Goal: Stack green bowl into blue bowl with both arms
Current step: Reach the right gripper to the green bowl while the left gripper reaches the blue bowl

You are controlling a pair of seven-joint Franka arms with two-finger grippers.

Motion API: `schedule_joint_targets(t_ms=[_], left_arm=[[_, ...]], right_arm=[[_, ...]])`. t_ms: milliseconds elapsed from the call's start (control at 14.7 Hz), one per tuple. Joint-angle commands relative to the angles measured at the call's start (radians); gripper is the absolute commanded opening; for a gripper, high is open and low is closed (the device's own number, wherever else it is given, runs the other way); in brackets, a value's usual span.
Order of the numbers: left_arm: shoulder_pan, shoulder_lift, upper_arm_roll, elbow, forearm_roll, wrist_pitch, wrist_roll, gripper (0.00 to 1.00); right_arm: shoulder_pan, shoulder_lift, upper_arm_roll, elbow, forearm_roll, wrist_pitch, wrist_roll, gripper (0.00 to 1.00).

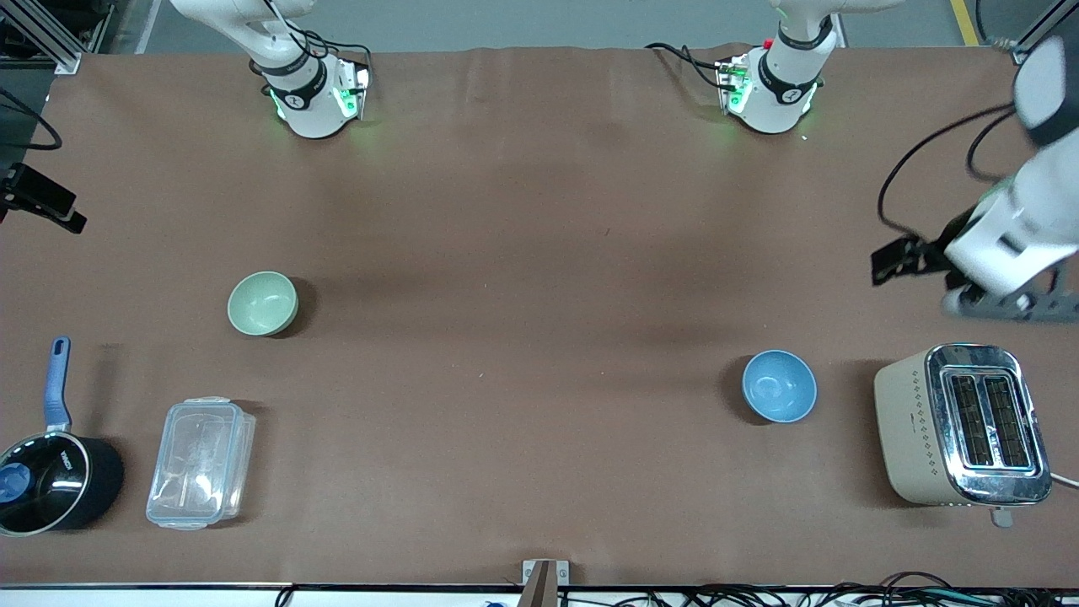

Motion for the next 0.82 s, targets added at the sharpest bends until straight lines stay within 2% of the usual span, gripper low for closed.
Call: schedule_joint_targets(t_ms=[0, 273, 409, 545, 750], left_arm=[[-0.001, 0.118, 0.008, -0.013, 0.01, 0.099, -0.037, 1.0], [0.02, 0.295, 0.008, -0.013, 0.01, 0.253, -0.076, 1.0], [0.017, 0.365, 0.005, -0.008, 0.007, 0.314, -0.08, 0.97], [0.016, 0.427, 0.005, -0.007, 0.01, 0.383, -0.08, 0.81], [0.013, 0.467, 0.008, -0.005, 0.013, 0.425, -0.079, 0.61]], right_arm=[[0.018, -0.073, 0.013, -0.17, -0.055, 0.029, -0.002, 1.0], [0.009, -0.164, 0.008, -0.512, -0.075, 0.244, -0.002, 1.0], [0.004, -0.164, 0.005, -0.661, -0.078, 0.382, -0.002, 1.0], [-0.011, -0.161, 0.004, -0.819, -0.078, 0.569, -0.002, 1.0], [-0.016, -0.129, 0.001, -0.963, -0.08, 0.781, -0.004, 1.0]])
